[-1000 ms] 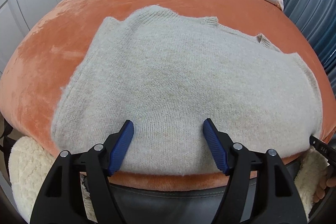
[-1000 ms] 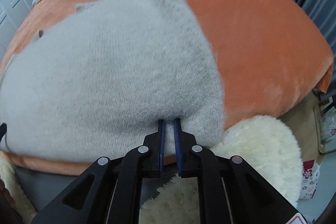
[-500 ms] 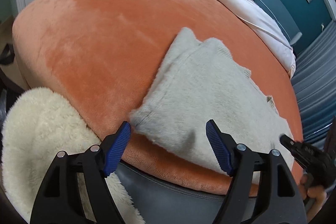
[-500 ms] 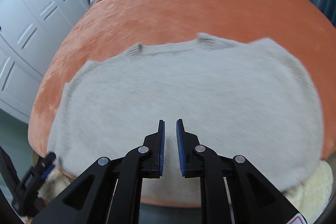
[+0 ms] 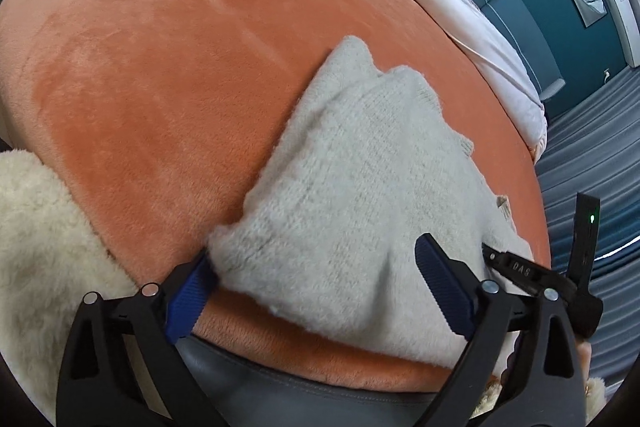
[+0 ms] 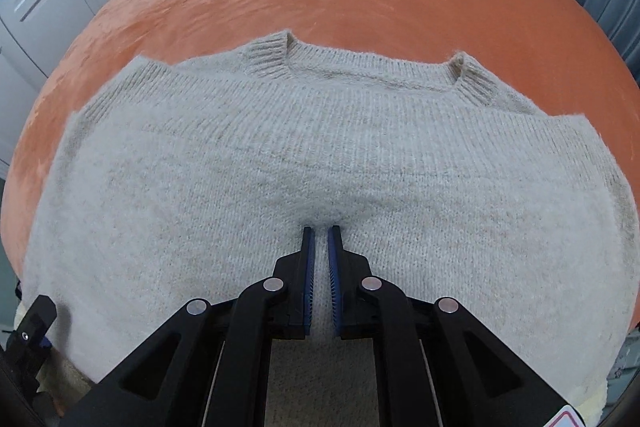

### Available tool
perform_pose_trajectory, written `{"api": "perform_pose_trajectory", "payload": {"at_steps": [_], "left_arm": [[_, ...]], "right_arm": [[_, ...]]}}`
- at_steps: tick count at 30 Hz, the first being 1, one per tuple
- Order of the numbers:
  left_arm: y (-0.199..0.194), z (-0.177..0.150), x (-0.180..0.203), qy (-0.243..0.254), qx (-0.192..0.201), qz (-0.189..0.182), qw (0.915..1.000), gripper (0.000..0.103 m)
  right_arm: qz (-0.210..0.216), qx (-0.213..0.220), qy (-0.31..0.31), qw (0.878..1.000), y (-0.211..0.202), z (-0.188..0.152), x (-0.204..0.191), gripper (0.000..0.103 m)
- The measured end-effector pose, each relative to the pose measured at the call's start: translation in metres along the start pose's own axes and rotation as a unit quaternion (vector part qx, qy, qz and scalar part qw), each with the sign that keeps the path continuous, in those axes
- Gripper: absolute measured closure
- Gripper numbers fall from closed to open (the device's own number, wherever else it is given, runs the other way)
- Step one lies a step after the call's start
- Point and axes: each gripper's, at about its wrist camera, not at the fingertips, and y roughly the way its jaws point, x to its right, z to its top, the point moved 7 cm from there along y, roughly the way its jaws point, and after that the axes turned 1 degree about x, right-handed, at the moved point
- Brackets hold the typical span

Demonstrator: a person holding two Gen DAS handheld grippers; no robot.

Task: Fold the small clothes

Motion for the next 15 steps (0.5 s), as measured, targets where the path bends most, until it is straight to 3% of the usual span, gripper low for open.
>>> {"api": "perform_pose_trajectory", "payload": {"at_steps": [2,3,4,6,10,13,15], "left_arm": [[0.000,0.006,0.003,0.013,0.007,0.004,0.9999,0.028],[0.000,0.008,0.006,0.023,0.005,0.006,0.9997,0.059],[0.000,0.010,0.011,0.032,-0.007,-0.007,0.9994,0.074],[-0.011,0.017,0.023,0.037,-0.001,-0.030,0.9989,0.078],[-0.058,0.027,0.098,0.115,0.042,-0.077,0.9895,0.082],[-0.090,0.018,0.177,0.201,0.062,-0.121,0.9701,0.083],[-0.100,-0.003,0.231,0.262,0.060,-0.150,0.9515,0.083]], "right_arm": [[0.008,0.004,0.006,1.000,0.001,-0.001,0.003,0.096],[0.008,0.006,0.004,1.000,0.002,-0.002,0.003,0.096],[0.008,0.008,0.001,1.000,0.002,-0.001,0.003,0.096],[0.010,0.011,0.001,1.000,0.001,-0.002,0.002,0.096],[0.052,0.019,0.025,0.998,-0.006,-0.001,0.010,0.096],[0.125,0.045,0.086,0.987,-0.034,-0.005,0.032,0.095],[0.156,0.077,0.124,0.977,-0.063,-0.015,0.059,0.092]]}}
